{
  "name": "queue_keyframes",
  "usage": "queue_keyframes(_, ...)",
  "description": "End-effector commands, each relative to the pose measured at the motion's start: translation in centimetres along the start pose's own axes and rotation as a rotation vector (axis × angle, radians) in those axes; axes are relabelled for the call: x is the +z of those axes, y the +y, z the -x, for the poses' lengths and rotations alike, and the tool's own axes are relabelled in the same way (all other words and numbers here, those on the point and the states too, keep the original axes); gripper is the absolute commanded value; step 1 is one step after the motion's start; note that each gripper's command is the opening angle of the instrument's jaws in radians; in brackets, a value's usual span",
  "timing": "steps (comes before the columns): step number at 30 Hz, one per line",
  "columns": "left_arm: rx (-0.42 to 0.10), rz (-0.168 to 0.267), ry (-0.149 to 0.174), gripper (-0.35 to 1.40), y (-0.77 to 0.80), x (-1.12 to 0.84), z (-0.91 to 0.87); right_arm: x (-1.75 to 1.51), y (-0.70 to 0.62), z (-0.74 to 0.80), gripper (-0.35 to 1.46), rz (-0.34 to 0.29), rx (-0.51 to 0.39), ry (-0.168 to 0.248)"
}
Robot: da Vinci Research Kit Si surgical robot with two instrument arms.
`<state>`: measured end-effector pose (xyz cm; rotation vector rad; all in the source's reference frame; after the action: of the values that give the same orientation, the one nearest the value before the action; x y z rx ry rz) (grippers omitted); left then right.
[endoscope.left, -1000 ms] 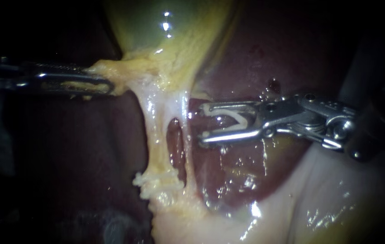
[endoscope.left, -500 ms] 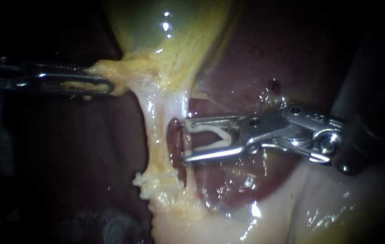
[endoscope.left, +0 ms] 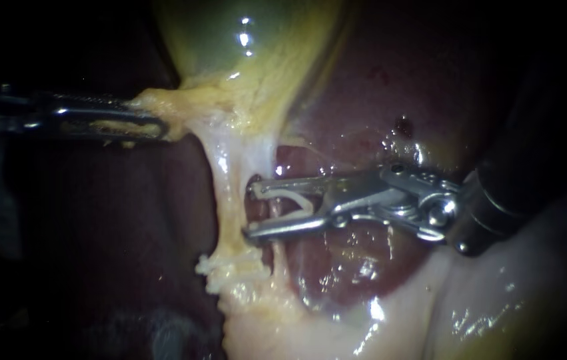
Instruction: Clipping third clip left tube
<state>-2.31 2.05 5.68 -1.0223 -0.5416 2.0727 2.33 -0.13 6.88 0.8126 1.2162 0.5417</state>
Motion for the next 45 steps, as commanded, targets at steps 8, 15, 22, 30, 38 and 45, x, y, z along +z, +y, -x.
queue_keyframes(8, 0.000, 0.000, 0.000, -0.35, 0.00, 0.00, 0.00, 0.02, 0.09, 0.00, 0.49, 0.006, 0.010, 0.002)
queue_keyframes(15, 0.000, 0.000, 0.000, -0.35, 0.00, 0.00, 0.00, 0.14, 0.09, -0.04, 0.50, 0.000, 0.029, -0.002)
queue_keyframes(22, 0.000, 0.000, 0.000, -0.35, 0.00, 0.00, 0.00, 0.29, 0.09, -0.05, 0.50, -0.007, 0.057, 0.008)
queue_keyframes(30, 0.000, 0.000, 0.003, -0.35, 0.00, 0.01, 0.00, 0.43, 0.13, -0.07, 0.50, -0.010, 0.092, 0.032)
queue_keyframes(38, 0.000, 0.001, 0.003, -0.35, 0.00, 0.01, 0.00, 0.53, 0.17, -0.13, 0.50, -0.031, 0.182, 0.095)
queue_keyframes(45, 0.000, 0.000, 0.003, -0.35, 0.00, 0.02, 0.00, 0.54, 0.21, -0.19, 0.50, -0.018, 0.203, 0.129)
